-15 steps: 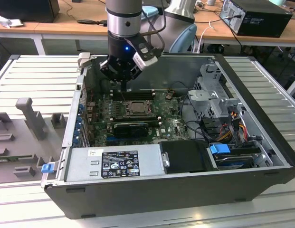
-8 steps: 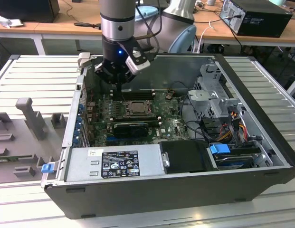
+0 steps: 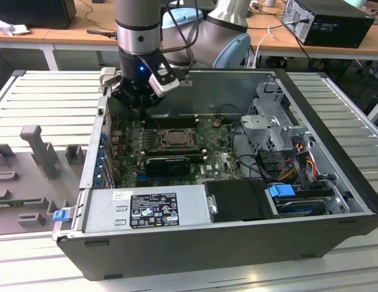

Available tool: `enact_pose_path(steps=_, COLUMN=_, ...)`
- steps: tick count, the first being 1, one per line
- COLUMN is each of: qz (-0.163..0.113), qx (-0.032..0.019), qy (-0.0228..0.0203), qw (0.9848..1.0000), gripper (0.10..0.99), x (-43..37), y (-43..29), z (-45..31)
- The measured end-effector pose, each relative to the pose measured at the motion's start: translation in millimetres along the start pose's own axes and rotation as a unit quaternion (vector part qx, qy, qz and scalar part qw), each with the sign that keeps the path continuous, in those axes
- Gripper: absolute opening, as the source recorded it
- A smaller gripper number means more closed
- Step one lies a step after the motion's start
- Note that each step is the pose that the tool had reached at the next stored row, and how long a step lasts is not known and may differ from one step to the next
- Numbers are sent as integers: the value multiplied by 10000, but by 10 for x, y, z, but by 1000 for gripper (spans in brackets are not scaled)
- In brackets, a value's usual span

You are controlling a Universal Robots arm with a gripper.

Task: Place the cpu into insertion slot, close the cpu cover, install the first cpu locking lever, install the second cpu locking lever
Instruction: 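Install the first cpu locking lever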

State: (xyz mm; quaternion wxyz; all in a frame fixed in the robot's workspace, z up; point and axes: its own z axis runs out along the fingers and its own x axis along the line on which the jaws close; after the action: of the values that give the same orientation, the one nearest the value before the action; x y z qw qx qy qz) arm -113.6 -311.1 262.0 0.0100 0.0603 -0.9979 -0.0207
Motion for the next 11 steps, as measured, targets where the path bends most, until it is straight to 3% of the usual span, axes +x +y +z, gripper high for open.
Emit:
enact_pose_path(steps=5, qz=14, qx=-5, qy=-1, qw=10000, gripper=106, x=-28, y=115, z=39)
enact_pose_path(steps=8, qz=16, qx=-5, qy=-1, qw=10000, gripper=106, x=-83, y=183, z=43)
enact_pose_path(steps=11, qz=20, qx=-5, qy=-1, qw=10000, gripper=106, x=-154, y=191, z=44)
